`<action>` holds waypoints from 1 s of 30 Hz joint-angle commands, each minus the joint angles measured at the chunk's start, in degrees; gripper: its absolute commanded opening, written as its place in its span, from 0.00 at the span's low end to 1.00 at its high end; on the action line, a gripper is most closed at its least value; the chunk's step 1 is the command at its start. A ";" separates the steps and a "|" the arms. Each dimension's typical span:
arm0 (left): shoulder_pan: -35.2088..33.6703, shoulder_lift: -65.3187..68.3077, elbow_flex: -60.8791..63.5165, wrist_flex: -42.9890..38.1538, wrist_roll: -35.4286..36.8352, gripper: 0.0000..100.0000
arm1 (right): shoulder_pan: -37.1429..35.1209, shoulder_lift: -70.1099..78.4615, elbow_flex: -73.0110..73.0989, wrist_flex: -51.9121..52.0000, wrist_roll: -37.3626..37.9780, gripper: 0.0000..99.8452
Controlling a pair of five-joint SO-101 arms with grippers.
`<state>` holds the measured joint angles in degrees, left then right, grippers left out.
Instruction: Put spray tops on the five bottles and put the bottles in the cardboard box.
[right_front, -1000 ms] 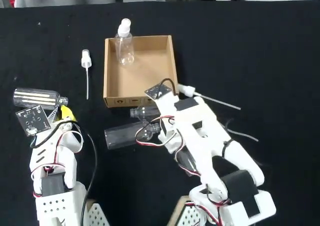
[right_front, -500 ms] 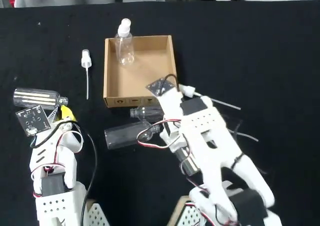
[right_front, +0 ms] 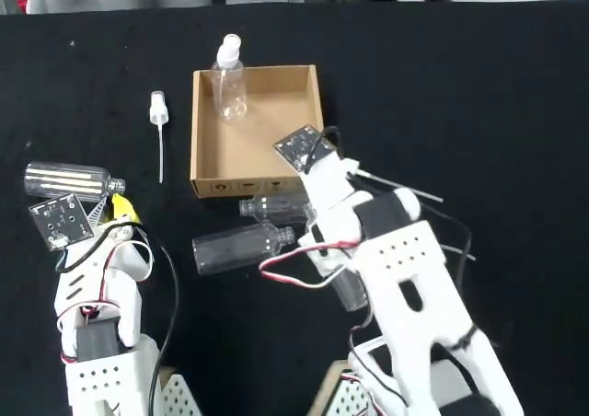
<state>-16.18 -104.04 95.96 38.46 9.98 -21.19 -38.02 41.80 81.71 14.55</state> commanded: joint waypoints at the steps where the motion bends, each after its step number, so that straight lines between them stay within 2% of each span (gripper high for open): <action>1: -0.40 -0.44 1.45 -1.23 -0.44 0.04 | 4.92 -4.97 -3.38 0.44 0.00 0.12; 11: -0.48 -0.44 1.45 -0.88 -0.44 0.04 | 14.68 -16.13 -2.24 0.00 0.00 0.12; 18: -0.66 -0.44 0.75 -0.79 -0.44 0.04 | 16.09 -24.40 7.08 -6.07 -0.53 0.12; 22: -0.66 -0.44 -1.36 -0.70 -5.71 0.04 | 16.09 -30.02 10.24 -7.21 -0.62 0.12; 24: -0.66 -0.26 -3.12 -0.62 -6.15 0.04 | 16.09 -31.96 11.03 -7.47 -0.62 0.12; 30: -0.31 -0.18 -12.18 8.97 -6.33 0.07 | 17.58 -33.45 11.91 -7.38 -0.62 0.12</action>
<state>-16.18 -104.04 91.21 43.82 4.18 -6.42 -70.02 54.02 75.91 14.37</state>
